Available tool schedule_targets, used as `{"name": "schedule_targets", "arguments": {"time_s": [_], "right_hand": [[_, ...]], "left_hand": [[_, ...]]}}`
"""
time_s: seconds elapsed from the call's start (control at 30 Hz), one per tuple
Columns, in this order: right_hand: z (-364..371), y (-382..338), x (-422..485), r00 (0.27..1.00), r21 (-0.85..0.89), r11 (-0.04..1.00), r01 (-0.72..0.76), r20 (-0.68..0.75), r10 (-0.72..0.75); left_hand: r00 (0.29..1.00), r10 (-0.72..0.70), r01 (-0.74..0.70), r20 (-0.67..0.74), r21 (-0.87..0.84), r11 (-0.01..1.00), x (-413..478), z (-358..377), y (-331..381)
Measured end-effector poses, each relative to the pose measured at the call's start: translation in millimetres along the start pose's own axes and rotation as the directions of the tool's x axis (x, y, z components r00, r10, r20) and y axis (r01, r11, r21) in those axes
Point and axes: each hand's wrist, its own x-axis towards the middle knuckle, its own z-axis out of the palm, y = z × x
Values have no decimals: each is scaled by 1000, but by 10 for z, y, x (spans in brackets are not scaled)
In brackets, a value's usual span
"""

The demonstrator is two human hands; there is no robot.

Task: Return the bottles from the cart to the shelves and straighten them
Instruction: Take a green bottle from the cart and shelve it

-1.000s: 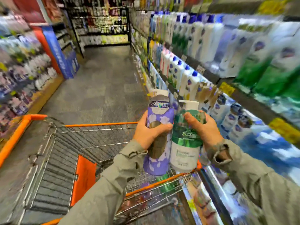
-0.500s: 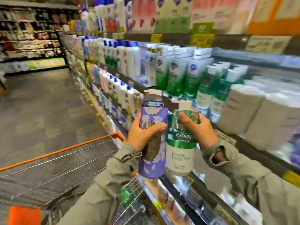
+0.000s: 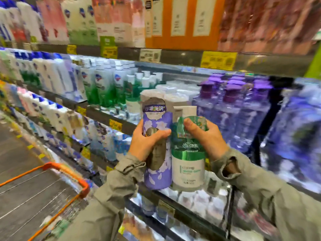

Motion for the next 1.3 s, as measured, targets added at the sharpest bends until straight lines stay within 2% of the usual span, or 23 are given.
{"name": "schedule_targets", "arguments": {"time_s": [0.23, 0.4, 0.57, 0.7, 0.93, 1.3], "right_hand": [[-760, -160, -191, 997, -41, 999, 29, -76, -32], [-1158, -207, -332, 978, -91, 995, 46, -197, -63], [-1440, -246, -475, 933, -109, 993, 51, -350, -86], [-1590, -299, -625, 868, -111, 991, 70, -482, -115], [-1769, -282, -837, 765, -112, 988, 105, -625, -152], [-2199, -379, -1064, 728, -208, 970, 122, -646, -230]], "left_hand": [[992, 18, -8, 128, -77, 997, -121, 775, 25], [966, 7, 19, 258, -99, 995, -130, 1207, -17], [917, 25, 29, 398, -129, 991, -72, 1585, -61], [862, 36, 44, 506, -144, 989, -78, 1840, -63], [807, 124, 16, 577, -231, 973, -267, 2083, -11], [777, 149, 24, 612, -266, 964, -471, 2543, -34]]}}
